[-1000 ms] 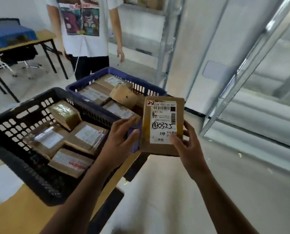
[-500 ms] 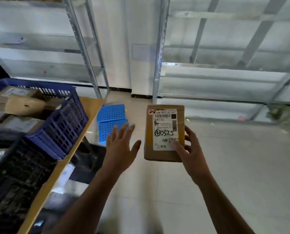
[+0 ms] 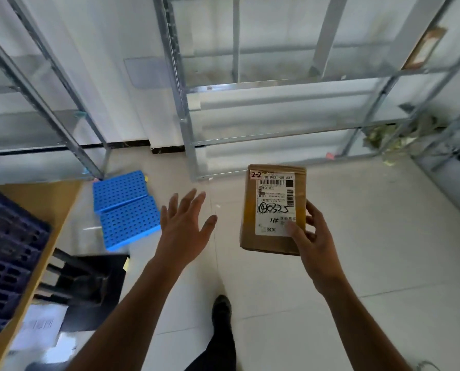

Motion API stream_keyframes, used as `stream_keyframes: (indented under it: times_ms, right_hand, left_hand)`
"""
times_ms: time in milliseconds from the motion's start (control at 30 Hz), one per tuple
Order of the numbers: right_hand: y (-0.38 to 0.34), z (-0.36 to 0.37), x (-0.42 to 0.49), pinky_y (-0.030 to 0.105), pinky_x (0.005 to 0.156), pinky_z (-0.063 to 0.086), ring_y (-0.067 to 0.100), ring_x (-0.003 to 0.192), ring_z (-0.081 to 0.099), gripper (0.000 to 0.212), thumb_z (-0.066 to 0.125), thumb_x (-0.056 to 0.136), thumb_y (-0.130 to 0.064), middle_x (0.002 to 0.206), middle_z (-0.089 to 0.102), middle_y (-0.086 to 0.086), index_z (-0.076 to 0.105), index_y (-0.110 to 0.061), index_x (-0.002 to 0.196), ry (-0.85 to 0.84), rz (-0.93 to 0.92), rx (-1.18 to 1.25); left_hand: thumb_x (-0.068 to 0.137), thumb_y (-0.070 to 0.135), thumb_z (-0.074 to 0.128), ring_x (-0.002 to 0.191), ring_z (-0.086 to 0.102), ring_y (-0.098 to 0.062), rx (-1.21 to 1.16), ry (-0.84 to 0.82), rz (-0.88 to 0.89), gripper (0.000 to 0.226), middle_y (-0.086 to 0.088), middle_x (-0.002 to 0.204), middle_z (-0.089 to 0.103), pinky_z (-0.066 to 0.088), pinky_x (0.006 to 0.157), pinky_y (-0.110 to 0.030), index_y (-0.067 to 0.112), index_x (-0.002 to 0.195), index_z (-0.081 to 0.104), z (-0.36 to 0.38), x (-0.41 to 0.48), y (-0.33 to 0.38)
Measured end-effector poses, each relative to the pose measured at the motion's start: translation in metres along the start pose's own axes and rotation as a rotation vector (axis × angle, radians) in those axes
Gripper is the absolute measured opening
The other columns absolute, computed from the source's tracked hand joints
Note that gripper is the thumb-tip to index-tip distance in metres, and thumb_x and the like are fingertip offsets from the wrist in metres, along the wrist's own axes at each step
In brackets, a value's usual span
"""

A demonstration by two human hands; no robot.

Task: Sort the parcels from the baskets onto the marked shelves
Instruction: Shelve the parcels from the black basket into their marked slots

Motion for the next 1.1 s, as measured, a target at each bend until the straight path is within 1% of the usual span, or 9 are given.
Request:
stream_keyframes:
  times_ms: [100,167,233,367,500,600,800,967,1100]
  right_hand:
    - [-0.007,-0.003,0.041,0.026,0.072,0.063,0.019,0.115,0.07,0.069,0.072,0.085,-0.052,0.136,0.06,-0.001,0.045,-0.043,0.148,0.028,-0.006,-0.003]
    - [-0.014,-0.003,0.067,0.025,0.072,0.062,0.017,0.113,0.07,0.07,0.072,0.085,-0.05,0.135,0.06,0.0,0.046,-0.04,0.149,0.051,0.002,-0.017]
    - [-0.019,-0.004,0.094,0.028,0.074,0.063,0.016,0.111,0.071,0.073,0.073,0.083,-0.051,0.134,0.061,0.0,0.046,-0.04,0.149,0.065,0.015,-0.037]
    - [-0.027,-0.001,0.146,0.04,0.082,0.065,0.019,0.115,0.07,0.078,0.073,0.078,-0.06,0.136,0.06,-0.002,0.044,-0.046,0.149,0.105,0.008,-0.071]
    - [-0.027,0.002,0.191,0.04,0.082,0.065,0.019,0.116,0.07,0.078,0.073,0.078,-0.058,0.137,0.06,-0.002,0.044,-0.045,0.15,0.131,0.02,-0.067]
    - [-0.025,-0.001,0.227,0.044,0.084,0.065,0.021,0.118,0.068,0.079,0.073,0.078,-0.059,0.138,0.058,-0.002,0.044,-0.046,0.149,0.111,0.032,-0.081]
    - [-0.015,-0.019,0.326,0.042,0.082,0.065,0.02,0.118,0.069,0.077,0.074,0.078,-0.057,0.138,0.06,-0.001,0.046,-0.045,0.149,0.071,0.049,-0.05]
    - [-0.023,-0.039,0.423,0.038,0.079,0.066,0.02,0.119,0.068,0.071,0.073,0.085,-0.047,0.138,0.058,0.0,0.045,-0.041,0.15,0.019,0.024,-0.005]
    - [-0.038,-0.06,0.492,0.035,0.076,0.065,0.022,0.118,0.069,0.066,0.074,0.091,-0.041,0.137,0.058,0.002,0.045,-0.039,0.15,-0.02,-0.005,0.031]
  left_hand:
    - [0.101,0.057,0.045,0.158,0.003,-0.028,-0.014,-0.002,0.07,0.065,0.005,0.17,0.019,-0.003,0.124,-0.05,0.032,0.159,0.028,0.01,0.052,0.01]
    - [0.101,0.056,0.045,0.158,0.003,-0.028,-0.032,-0.016,0.081,0.066,0.005,0.17,0.019,-0.001,0.124,-0.051,0.032,0.159,0.028,0.014,0.082,0.012]
    - [0.101,0.056,0.045,0.158,0.003,-0.028,-0.054,-0.03,0.087,0.066,0.004,0.17,0.019,0.001,0.125,-0.053,0.031,0.159,0.027,0.018,0.112,0.012]
    - [0.1,0.056,0.045,0.158,0.005,-0.029,-0.103,-0.047,0.085,0.066,0.002,0.169,0.021,0.002,0.125,-0.052,0.031,0.159,0.029,0.026,0.172,0.01]
    - [0.101,0.055,0.046,0.158,0.004,-0.029,-0.145,-0.059,0.078,0.065,0.002,0.169,0.02,0.002,0.125,-0.052,0.03,0.159,0.028,0.036,0.227,0.024]
    - [0.102,0.055,0.046,0.158,0.001,-0.028,-0.139,-0.064,0.089,0.066,0.004,0.17,0.018,0.001,0.126,-0.051,0.031,0.16,0.026,0.045,0.268,0.041]
    - [0.102,0.056,0.045,0.158,0.0,-0.029,-0.081,-0.073,0.107,0.067,0.004,0.171,0.016,0.003,0.127,-0.054,0.032,0.16,0.025,0.069,0.356,0.073]
    - [0.102,0.057,0.044,0.158,-0.004,-0.028,-0.016,-0.101,0.106,0.066,0.004,0.171,0.014,-0.001,0.127,-0.053,0.033,0.16,0.025,0.087,0.428,0.112]
    - [0.102,0.058,0.043,0.158,-0.002,-0.029,0.043,-0.112,0.107,0.067,0.004,0.171,0.015,0.0,0.127,-0.054,0.032,0.16,0.025,0.09,0.482,0.137]
Point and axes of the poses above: each hand's wrist, its own x-axis towards the middle knuckle, its own z-axis out of the palm, y = z × x, the point moved 6 cm from there along x, towards the middle knuckle
